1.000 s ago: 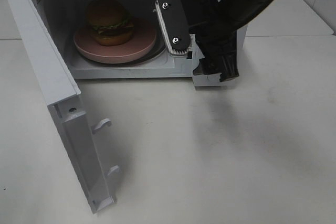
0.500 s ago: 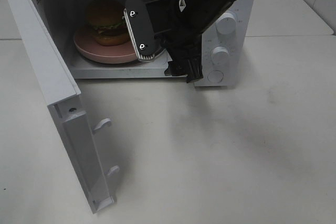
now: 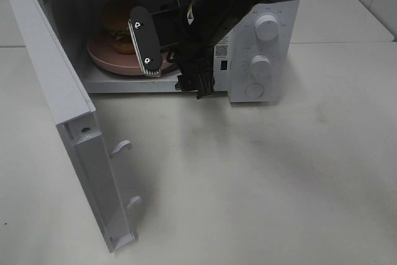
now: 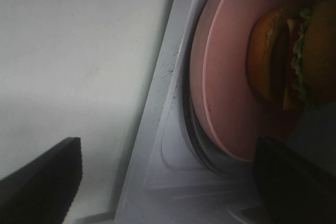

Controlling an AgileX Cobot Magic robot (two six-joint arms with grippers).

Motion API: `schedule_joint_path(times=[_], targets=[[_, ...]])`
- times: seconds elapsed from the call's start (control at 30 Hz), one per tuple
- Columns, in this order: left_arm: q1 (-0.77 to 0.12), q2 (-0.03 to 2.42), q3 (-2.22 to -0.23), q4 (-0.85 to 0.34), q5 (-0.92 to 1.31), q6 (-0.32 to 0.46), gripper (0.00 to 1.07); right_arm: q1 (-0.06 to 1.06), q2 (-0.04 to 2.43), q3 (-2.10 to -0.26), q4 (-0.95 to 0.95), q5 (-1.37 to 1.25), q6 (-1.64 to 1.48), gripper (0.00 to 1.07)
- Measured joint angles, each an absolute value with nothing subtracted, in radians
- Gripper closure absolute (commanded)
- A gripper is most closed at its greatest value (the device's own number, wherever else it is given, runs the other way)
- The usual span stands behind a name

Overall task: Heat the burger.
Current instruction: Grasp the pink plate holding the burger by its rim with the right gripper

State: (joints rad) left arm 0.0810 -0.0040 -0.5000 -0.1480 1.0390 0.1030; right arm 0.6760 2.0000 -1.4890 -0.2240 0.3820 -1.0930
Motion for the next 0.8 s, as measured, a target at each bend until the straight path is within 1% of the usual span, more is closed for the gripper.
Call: schedule_joint_path(times=[0.1, 0.37, 0.67, 0.8], targets=[[0.081, -0.004, -0.5, -0.148, 1.039, 0.103, 0.07, 0.676, 2.011, -1.501, -0.223, 0.382, -1.093, 0.22], [0.081, -0.004, -0.5, -0.148, 1.039, 0.103, 0.07, 0.676, 2.12, -1.611, -0.204, 0.381, -1.093, 0.24], [0.081, -0.004, -0.5, -0.148, 1.039, 0.103, 0.07, 0.676, 2.183, -1.666, -0.201, 0.383, -1.092, 0.25], [0.081, -0.004, -0.5, -0.148, 1.039, 0.103, 0.07, 0.676, 2.229, -1.73, -0.199, 0.398, -1.074, 0.26]])
